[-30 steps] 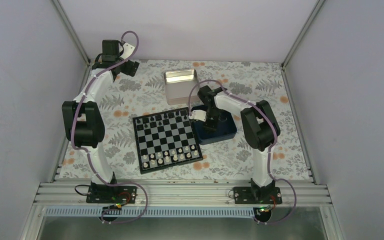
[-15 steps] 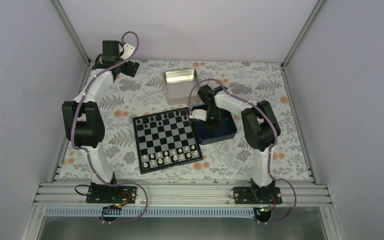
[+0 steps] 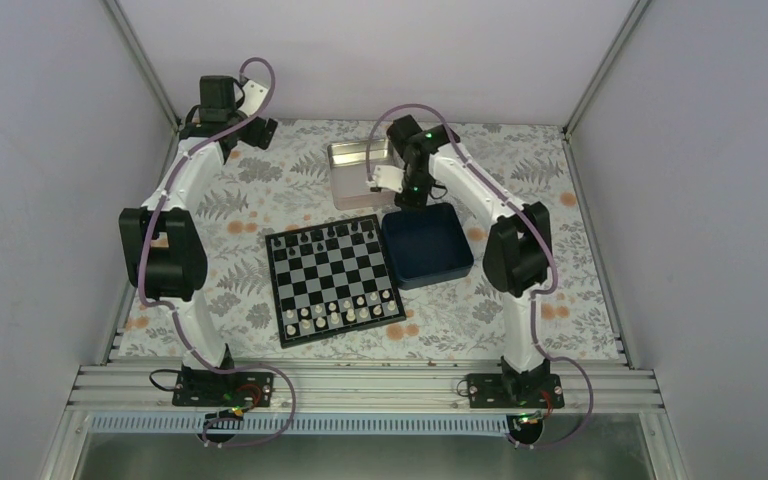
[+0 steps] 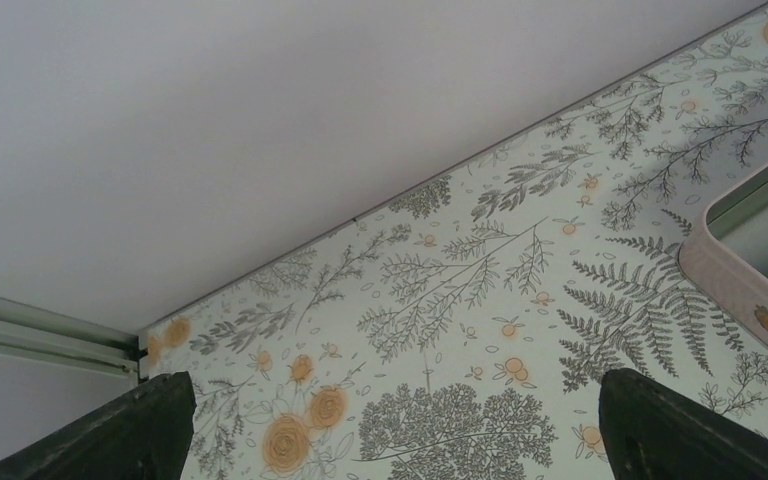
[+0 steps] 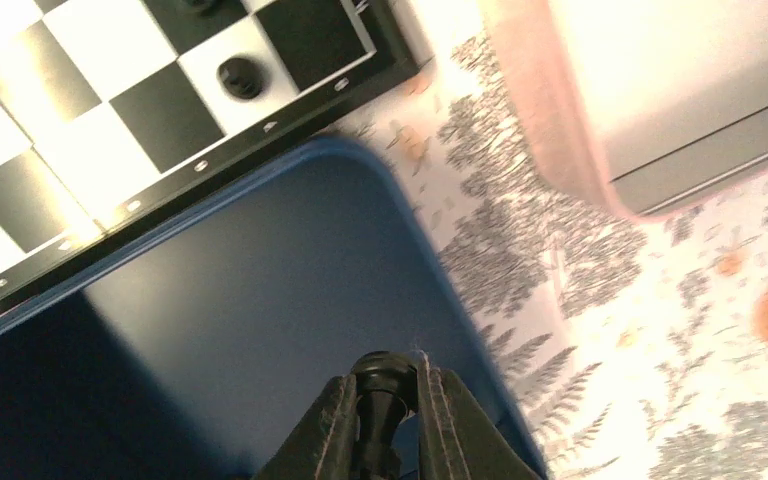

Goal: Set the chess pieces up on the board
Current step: Pick up the chess piece from the storage box, then place the chess piece on the chessboard.

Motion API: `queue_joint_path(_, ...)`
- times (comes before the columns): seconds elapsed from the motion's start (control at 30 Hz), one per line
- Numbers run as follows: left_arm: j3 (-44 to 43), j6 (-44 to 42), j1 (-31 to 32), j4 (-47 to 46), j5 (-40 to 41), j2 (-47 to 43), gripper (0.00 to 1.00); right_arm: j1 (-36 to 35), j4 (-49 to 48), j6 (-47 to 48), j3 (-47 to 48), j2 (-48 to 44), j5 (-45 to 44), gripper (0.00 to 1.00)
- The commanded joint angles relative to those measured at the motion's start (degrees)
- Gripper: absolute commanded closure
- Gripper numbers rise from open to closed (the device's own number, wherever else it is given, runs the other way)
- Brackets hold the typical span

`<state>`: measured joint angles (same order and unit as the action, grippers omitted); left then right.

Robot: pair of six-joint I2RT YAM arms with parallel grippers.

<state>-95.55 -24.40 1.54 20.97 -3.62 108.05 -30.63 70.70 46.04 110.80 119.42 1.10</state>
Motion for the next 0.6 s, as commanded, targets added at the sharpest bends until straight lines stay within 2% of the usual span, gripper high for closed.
queue_joint_path(0.0,0.4,0.9,-0.1,-2.2,-1.6,-2.1,0.00,-0.8,3.0,2.8,7.2,5.0,-1.3,0.91)
queue_joint_path(0.23,2.5,1.2,-0.1,-4.2,-1.4,-2.4,0.00,-3.2,1.9,4.3,15.5,12.3,0.3,0.91)
queue_joint_path(0.57,6.1,0.7,-0.3,-6.9,-0.8,-3.4,0.00,-5.9,-1.1,5.2,18.4,17.0,2.1,0.91)
